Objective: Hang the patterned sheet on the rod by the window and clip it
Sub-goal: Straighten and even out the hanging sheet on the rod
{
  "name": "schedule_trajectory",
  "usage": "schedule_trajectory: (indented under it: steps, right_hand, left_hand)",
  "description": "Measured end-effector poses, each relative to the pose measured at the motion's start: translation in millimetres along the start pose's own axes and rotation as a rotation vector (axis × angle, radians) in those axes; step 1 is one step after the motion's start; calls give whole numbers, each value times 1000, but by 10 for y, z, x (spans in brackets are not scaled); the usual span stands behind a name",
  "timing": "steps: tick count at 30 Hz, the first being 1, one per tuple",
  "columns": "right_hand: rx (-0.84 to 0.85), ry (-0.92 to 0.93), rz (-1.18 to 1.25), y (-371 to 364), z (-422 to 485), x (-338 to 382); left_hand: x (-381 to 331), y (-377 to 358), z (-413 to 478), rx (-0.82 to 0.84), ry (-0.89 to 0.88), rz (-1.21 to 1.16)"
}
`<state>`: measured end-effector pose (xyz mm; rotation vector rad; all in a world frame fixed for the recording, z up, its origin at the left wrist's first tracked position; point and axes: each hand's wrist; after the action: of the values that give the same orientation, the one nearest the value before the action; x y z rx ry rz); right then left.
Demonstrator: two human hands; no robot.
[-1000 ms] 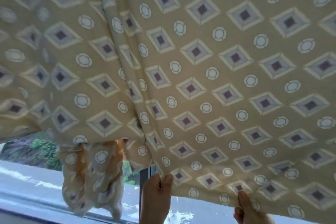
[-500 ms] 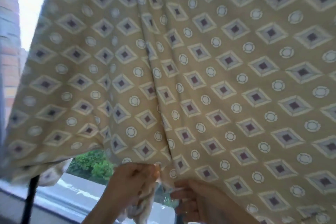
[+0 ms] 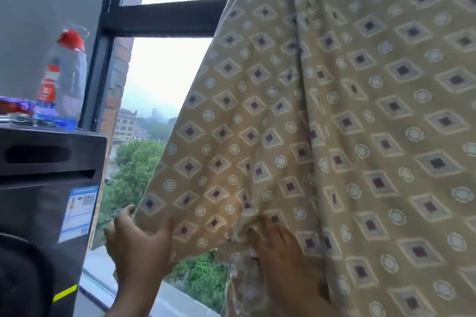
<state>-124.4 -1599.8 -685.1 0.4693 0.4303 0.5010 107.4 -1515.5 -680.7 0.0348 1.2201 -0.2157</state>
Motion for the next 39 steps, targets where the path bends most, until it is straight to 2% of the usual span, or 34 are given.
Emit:
schedule_trajectory:
  steps: [2, 4, 5, 7, 9, 10, 12, 13, 15, 17, 18, 20, 22, 23, 25, 26, 27, 29, 33, 36, 39]
  right_hand:
    - [-41, -11, 72, -116, 11, -109]
    - [-121, -75, 191, -136, 13, -209]
    - [-141, -116, 239, -135, -20, -302]
    - [-150, -241, 251, -30, -100, -462]
    - [-106, -408, 289, 110, -147, -601]
    - [27, -478, 334, 165, -162, -633]
    - [195, -450, 306, 239, -163, -565]
    - [173, -384, 317, 288, -153, -475]
    - [2, -276, 514, 519, -57, -128]
    - [9, -315, 791, 698, 91, 169]
    - [43, -377, 919, 696, 141, 251]
    - [24, -447, 1043, 611, 221, 379]
    - [-120, -490, 1019, 514, 293, 297]
    - [-149, -578, 1045, 529, 341, 204]
    - [-154, -783, 1163, 568, 414, -37]
    - [-130, -869, 1235, 588, 431, -147]
    - [-91, -945, 1293, 619, 458, -253]
    - [1, -1040, 1406, 632, 495, -385]
    - [-1, -1035, 1479, 613, 564, -320]
    - [-42, -1095, 1569, 518, 504, -146]
    - [-52, -1051, 1511, 506, 408, 75]
  left_hand:
    - [141, 15, 295, 157, 35, 132]
    - [227, 20, 453, 411, 162, 35]
    - [291, 4, 482, 534, 170, -19]
    - [363, -13, 510, 571, -3, 8]
    - [364, -8, 508, 504, -115, 12]
    - [333, 3, 489, 474, -118, -63]
    - [152, 23, 390, 475, -64, -291]
    - [39, 18, 290, 535, -18, -391]
    - [-239, 4, 25, 713, 104, -568]
    - [-479, -41, -194, 875, 278, -709]
    - [-567, -84, -254, 947, 302, -742]
    - [-741, -160, -327, 1031, 156, -673]
    - [-819, -267, -321, 1009, -33, -589]
    - [-812, -325, -277, 917, -130, -531]
    - [-700, -400, -141, 608, -397, -326]
    - [-624, -390, -70, 469, -465, -202]
    - [-567, -406, -36, 361, -435, -130]
    - [-493, -477, -74, 296, -148, -164]
    - [-333, -617, -165, 517, 283, -204]
    - [-65, -601, -173, 504, 635, -253]
    - [65, -542, -173, 579, 765, -455]
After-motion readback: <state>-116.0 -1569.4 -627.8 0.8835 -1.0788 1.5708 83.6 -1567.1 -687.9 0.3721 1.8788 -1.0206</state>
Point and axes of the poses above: each hand's wrist, its own z-axis towards the middle knuckle, its own y-axis out of the back of the hand, x = y × z, and after that the axes turned 12 degrees about -x, right-handed
